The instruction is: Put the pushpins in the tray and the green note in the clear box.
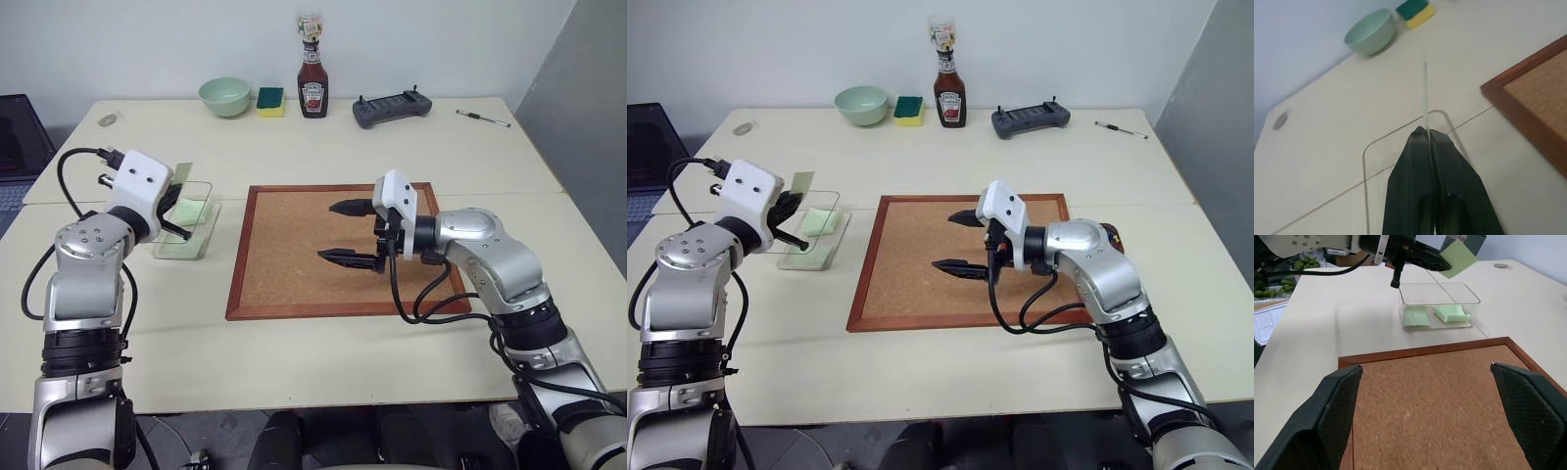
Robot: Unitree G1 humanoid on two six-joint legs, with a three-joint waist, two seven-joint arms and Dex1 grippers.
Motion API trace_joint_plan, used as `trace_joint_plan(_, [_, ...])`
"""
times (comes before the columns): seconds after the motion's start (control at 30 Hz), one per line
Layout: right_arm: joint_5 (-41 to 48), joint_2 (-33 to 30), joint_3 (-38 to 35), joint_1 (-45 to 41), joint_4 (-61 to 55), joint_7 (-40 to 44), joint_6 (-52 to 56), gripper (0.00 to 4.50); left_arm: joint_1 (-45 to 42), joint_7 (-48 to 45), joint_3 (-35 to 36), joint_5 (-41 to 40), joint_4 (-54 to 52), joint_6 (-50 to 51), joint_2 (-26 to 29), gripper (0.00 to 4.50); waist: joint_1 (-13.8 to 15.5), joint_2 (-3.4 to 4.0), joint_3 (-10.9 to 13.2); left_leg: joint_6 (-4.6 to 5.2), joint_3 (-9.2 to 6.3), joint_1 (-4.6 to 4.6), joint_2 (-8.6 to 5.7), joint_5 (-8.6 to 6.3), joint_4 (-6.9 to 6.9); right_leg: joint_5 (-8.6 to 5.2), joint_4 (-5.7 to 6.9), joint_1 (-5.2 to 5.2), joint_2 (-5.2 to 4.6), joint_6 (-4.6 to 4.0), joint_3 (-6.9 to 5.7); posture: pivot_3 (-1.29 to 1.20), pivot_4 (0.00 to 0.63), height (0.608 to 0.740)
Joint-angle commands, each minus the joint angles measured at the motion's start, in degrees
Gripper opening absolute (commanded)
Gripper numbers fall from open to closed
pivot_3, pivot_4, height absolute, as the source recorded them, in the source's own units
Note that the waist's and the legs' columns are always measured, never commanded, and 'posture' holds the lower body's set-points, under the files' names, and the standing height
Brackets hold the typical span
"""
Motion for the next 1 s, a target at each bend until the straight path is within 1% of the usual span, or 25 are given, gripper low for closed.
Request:
trace_joint_plan(0.03, [0.1,0.6,-0.1,-1.5,-1.1,0.8,-1.2,4.45,0.2,2.2,2.1,-1.4,0.2,1.6,0.4,0.00,0.1,0.00,0.0,0.00,0.01,0.00,0.00,0.00,0.00,0.00,0.02,-0.02,0.00,0.00,0.00,0.00,0.150,0.740])
trace_joint_plan(0.07, [0.2,0.7,0.0,-1.5,-1.1,0.9,-1.0,4.45,0.2,2.5,2.3,-1.7,0.7,2.1,0.3,0.00,0.1,0.00,0.0,0.00,0.01,-0.01,0.01,0.00,0.00,0.00,0.04,-0.03,0.00,0.00,0.00,0.00,0.150,0.740])
trace_joint_plan(0.17, [0.6,0.9,0.0,-1.3,-1.5,0.9,-0.6,4.50,0.4,3.4,1.9,-2.0,1.9,2.6,0.7,0.51,0.2,0.00,0.0,0.00,0.03,0.00,0.01,0.00,0.00,0.00,0.07,-0.05,0.00,0.00,0.00,0.00,0.150,0.740])
trace_joint_plan(0.27, [0.5,0.7,-0.3,-1.1,-1.5,0.9,-0.5,4.50,0.4,4.3,2.1,-3.0,2.0,3.4,0.3,1.21,0.2,0.00,0.0,0.00,0.04,0.01,0.02,0.00,0.00,0.00,0.09,-0.07,0.01,0.00,0.00,0.00,0.150,0.740])
trace_joint_plan(0.33, [0.6,0.5,-0.4,-1.0,-1.5,0.9,-0.4,4.50,0.3,4.6,1.9,-3.3,1.9,3.5,0.2,1.59,0.3,0.00,0.0,0.00,0.04,0.01,0.02,0.00,0.00,0.00,0.09,-0.07,0.00,-0.01,0.00,0.00,0.150,0.740])
trace_joint_plan(0.37, [0.6,0.5,-0.4,-1.0,-1.5,0.9,-0.4,4.50,0.3,4.8,1.8,-3.6,1.7,3.6,0.2,1.70,0.3,0.00,0.0,0.00,0.04,0.01,0.02,0.00,0.00,0.00,0.09,-0.07,0.00,-0.01,0.01,0.00,0.150,0.740])
trace_joint_plan(0.4, [0.5,0.4,-0.4,-0.9,-1.6,0.9,-0.3,4.50,0.2,4.9,1.8,-3.9,1.6,3.8,0.1,2.00,0.3,0.00,0.0,0.00,0.05,0.01,0.02,0.00,0.00,0.00,0.09,-0.07,0.00,-0.01,0.01,0.00,0.150,0.740])
trace_joint_plan(0.43, [0.5,0.4,-0.4,-0.9,-1.6,0.8,-0.3,4.50,0.2,5.0,1.9,-4.3,1.4,3.9,0.1,2.13,0.4,0.00,0.0,0.00,0.05,0.01,0.02,0.00,0.00,0.00,0.09,-0.07,0.00,-0.01,0.01,0.00,0.150,0.740])
trace_joint_plan(0.47, [0.5,0.3,-0.5,-0.9,-1.6,0.8,-0.3,4.50,0.3,5.1,1.8,-4.5,1.3,4.0,0.1,2.41,0.4,0.00,0.0,0.00,0.05,0.01,0.02,0.00,0.00,0.00,0.09,-0.07,0.00,-0.01,0.01,0.00,0.150,0.740])
trace_joint_plan(0.73, [0.7,0.2,-1.6,-1.1,-1.2,0.3,-0.6,4.50,-0.8,8.4,4.6,-8.4,-1.7,6.0,-2.4,3.90,0.4,0.00,0.0,0.00,0.05,0.00,0.03,0.00,0.00,0.00,0.09,-0.07,0.00,-0.01,0.01,0.00,0.150,0.740])
trace_joint_plan(0.77, [0.9,0.0,-2.0,-1.1,-1.2,0.1,-0.5,4.50,-1.0,8.3,4.6,-8.9,-2.9,6.3,-2.5,4.01,0.4,0.00,0.0,0.00,0.04,0.00,0.03,0.00,0.00,0.00,0.09,-0.07,0.00,-0.01,0.00,0.00,0.150,0.740])
trace_joint_plan(0.87, [1.3,-0.6,-4.3,-0.4,-1.6,-1.0,-0.6,4.50,-1.0,7.3,3.7,-10.1,-6.9,5.9,-2.2,4.01,0.4,-0.02,0.0,0.00,0.04,-0.01,0.02,0.00,0.01,0.01,0.09,-0.07,0.00,-0.01,0.01,0.00,0.150,0.740])
trace_joint_plan(1.0, [1.4,-2.6,-9.3,3.3,-2.2,-3.5,-1.4,4.50,0.6,3.2,0.6,-12.9,-13.3,6.4,-2.5,4.01,0.5,-0.02,0.0,-0.01,0.05,-0.01,0.02,0.00,0.00,0.01,0.08,-0.06,-0.01,-0.01,0.01,0.00,0.150,0.740])
